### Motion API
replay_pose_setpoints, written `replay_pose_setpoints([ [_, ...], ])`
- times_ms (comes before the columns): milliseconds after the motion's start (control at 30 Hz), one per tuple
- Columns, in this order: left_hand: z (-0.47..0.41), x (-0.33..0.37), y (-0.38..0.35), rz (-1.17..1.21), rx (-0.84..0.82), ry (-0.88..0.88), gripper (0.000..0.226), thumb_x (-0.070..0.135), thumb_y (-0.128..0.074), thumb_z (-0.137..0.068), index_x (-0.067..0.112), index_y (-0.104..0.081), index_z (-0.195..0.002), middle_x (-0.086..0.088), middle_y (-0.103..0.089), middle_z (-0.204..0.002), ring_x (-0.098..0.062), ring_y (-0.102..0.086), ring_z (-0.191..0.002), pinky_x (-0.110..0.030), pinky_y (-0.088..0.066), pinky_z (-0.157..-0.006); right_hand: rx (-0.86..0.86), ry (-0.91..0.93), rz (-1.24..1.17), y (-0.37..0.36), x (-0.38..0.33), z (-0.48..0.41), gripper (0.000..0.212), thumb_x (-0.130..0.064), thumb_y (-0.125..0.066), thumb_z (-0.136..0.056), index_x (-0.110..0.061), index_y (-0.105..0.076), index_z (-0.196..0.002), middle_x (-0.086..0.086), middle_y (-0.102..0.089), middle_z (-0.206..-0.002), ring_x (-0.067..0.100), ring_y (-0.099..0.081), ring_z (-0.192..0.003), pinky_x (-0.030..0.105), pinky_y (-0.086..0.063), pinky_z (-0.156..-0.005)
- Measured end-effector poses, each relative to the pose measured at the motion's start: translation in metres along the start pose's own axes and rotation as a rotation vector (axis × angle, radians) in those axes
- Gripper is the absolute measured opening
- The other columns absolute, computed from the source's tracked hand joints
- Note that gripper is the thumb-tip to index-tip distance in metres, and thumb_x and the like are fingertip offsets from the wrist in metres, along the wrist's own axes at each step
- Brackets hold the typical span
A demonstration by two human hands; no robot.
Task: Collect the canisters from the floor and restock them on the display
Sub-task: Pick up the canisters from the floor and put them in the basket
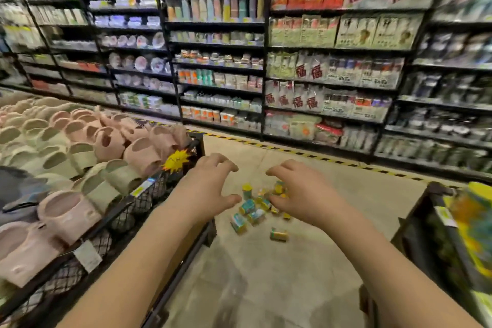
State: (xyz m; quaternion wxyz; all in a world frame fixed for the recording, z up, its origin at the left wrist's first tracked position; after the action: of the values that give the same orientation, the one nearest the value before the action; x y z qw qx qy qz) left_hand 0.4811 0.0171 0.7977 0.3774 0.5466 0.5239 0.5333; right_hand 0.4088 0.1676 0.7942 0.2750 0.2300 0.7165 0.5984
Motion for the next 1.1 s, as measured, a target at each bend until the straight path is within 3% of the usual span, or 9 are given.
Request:
replay_pose_setpoints([
  [267, -0.134, 0.022, -0.076, 0.048, -0.105, -0.115, 0.065, 0.053, -0.070, -0.087, 0.032, -0.045, -0.143, 0.007, -0.037, -0.149, -0.016, -0.031, -0.139, -0.038, -0.040, -0.111, -0.043, -0.194, -0.031, -0.044, 0.125, -0.053, 0.057, -0.052, -0.063, -0.090, -0.035, -0.049, -0.142, -0.008, -0.053, -0.137, 0.020, -0.053, -0.125, 0.039, -0.049, -0.098],
  [533, -0.316, -0.007, -0.119, 0.107, -0.148, -0.217, 0.066, 0.053, -0.071, -0.086, 0.030, -0.047, -0.143, 0.005, -0.038, -0.148, -0.016, -0.032, -0.138, -0.036, -0.041, -0.109, -0.066, -0.299, 0.006, -0.077, 0.215, -0.195, 0.057, -0.052, -0.060, -0.093, -0.036, -0.046, -0.145, -0.007, -0.051, -0.140, 0.018, -0.050, -0.128, 0.037, -0.047, -0.098],
  [833, -0.463, -0.018, -0.179, 0.032, -0.260, -0.291, 0.063, 0.049, -0.067, -0.089, 0.028, -0.045, -0.144, 0.002, -0.036, -0.149, -0.020, -0.033, -0.138, -0.036, -0.043, -0.103, -0.108, -0.383, 0.016, -0.094, 0.311, -0.307, 0.059, -0.052, -0.061, -0.093, -0.035, -0.044, -0.147, -0.006, -0.050, -0.143, 0.020, -0.050, -0.129, 0.036, -0.045, -0.101],
  [1100, -0.558, -0.007, -0.243, 0.057, -0.338, -0.252, 0.063, 0.051, -0.069, -0.088, 0.026, -0.048, -0.141, 0.003, -0.039, -0.145, -0.019, -0.036, -0.134, -0.036, -0.046, -0.100, -0.151, -0.361, -0.004, -0.140, 0.411, -0.363, 0.056, -0.055, -0.058, -0.093, -0.033, -0.049, -0.144, -0.006, -0.053, -0.141, 0.020, -0.052, -0.126, 0.037, -0.043, -0.103],
])
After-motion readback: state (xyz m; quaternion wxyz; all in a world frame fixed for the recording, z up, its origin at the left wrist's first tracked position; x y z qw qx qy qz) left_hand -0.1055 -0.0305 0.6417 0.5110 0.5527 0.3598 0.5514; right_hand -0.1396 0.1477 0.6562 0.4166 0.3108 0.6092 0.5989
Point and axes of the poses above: each hand's wrist, its own z-axis away from the middle knuckle, its own y-axis out of the back of the hand, x = y × z, the point moved 9 cm from there along -z, towards the middle knuckle
